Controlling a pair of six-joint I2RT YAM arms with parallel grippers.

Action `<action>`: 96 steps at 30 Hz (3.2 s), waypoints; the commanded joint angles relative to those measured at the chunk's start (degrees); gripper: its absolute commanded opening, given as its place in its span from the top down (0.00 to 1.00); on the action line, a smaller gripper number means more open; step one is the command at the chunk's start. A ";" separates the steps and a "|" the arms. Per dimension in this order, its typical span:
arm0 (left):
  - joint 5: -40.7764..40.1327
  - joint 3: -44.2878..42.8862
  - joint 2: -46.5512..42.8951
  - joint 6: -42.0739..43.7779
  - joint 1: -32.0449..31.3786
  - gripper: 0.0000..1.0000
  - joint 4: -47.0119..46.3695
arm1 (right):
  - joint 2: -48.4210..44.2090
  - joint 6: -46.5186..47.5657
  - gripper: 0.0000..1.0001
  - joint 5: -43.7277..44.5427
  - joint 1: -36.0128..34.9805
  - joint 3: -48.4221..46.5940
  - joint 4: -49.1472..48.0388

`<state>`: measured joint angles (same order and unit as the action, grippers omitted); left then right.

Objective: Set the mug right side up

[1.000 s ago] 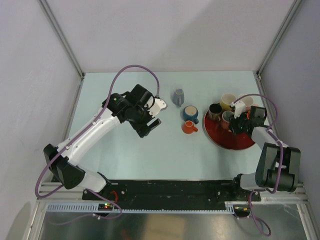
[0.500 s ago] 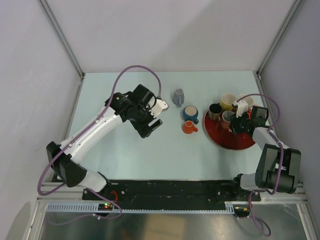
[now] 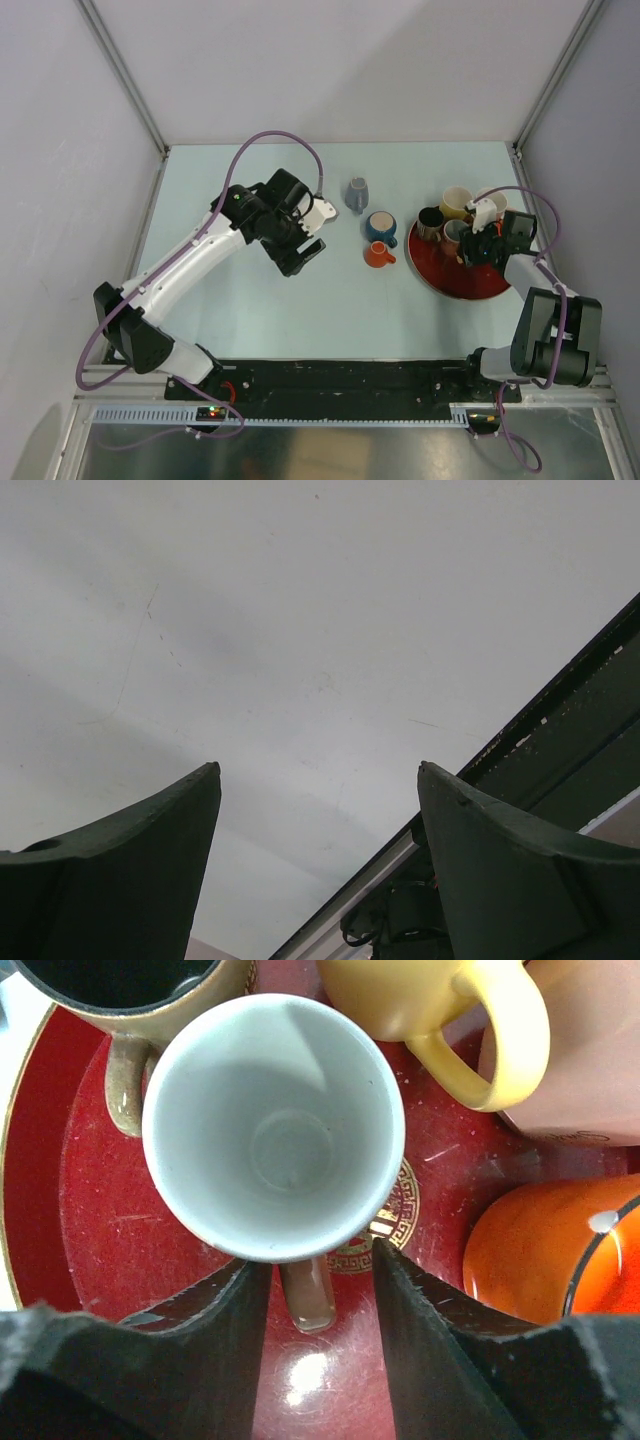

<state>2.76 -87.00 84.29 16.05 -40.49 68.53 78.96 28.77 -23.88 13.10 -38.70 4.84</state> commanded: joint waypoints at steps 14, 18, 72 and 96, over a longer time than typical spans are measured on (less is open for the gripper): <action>-2.44 -3.04 -3.81 -0.49 1.29 0.17 -2.03 | -27.85 8.20 0.34 -2.94 -5.42 -1.55 27.53; -2.57 -3.80 -8.77 -3.67 4.58 0.14 -7.40 | -28.73 12.93 0.36 -4.71 -18.42 -1.56 31.57; 5.32 15.13 -26.62 4.13 11.84 0.07 -21.35 | 16.64 17.47 1.00 -7.64 -39.61 -30.38 28.14; 1.07 40.35 -42.94 55.54 -4.84 0.22 -69.91 | 20.03 -82.51 1.00 -68.63 -41.58 -39.81 -36.03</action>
<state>6.07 -48.07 40.16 62.83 -43.57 13.23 98.85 -20.34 -79.66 -27.83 -80.29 6.50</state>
